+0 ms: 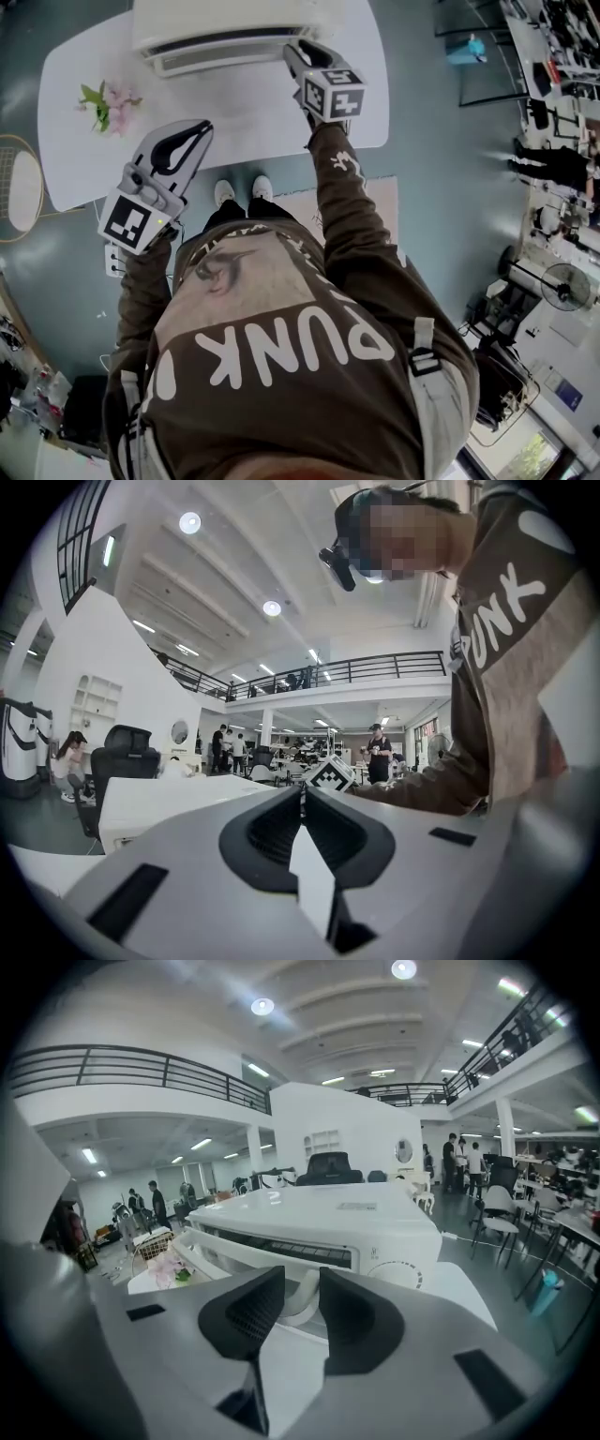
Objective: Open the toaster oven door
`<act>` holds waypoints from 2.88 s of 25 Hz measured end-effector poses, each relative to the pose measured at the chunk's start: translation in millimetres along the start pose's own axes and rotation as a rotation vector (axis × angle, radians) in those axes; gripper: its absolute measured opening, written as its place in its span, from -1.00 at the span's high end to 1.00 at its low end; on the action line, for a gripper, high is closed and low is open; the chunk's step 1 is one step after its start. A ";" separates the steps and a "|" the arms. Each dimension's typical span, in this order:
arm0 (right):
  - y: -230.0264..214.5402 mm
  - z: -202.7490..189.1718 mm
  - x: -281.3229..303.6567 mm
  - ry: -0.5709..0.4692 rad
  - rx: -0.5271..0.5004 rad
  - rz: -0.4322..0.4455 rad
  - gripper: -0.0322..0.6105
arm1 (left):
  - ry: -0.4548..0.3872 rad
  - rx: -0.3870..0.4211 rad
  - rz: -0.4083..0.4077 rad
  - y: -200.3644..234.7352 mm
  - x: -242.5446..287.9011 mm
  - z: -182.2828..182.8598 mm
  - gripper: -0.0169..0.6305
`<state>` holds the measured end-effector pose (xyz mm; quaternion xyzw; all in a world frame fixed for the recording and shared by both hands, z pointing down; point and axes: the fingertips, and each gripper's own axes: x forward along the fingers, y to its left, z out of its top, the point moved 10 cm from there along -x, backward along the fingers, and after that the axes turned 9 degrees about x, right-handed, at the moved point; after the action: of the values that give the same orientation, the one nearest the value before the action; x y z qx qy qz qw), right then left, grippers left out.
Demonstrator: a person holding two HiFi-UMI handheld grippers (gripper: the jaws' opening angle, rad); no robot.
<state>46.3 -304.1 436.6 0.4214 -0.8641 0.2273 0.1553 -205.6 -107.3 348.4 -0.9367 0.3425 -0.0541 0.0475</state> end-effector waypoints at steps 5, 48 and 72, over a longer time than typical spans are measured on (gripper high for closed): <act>4.2 -20.1 -16.0 0.030 -0.037 0.010 0.52 | 0.001 0.000 0.015 0.5 1.9 0.6 0.92; 15.7 -277.7 -23.2 0.091 0.080 -0.252 0.43 | 0.015 0.020 0.020 -22.1 -1.7 12.4 0.92; 95.7 -25.7 -128.1 -0.460 -0.299 0.457 0.56 | -0.014 0.041 0.042 -6.9 -3.7 14.7 0.92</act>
<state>48.3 -154.6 374.5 0.2301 -0.9721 0.0260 -0.0383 -202.0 -98.9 334.4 -0.9285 0.3607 -0.0535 0.0703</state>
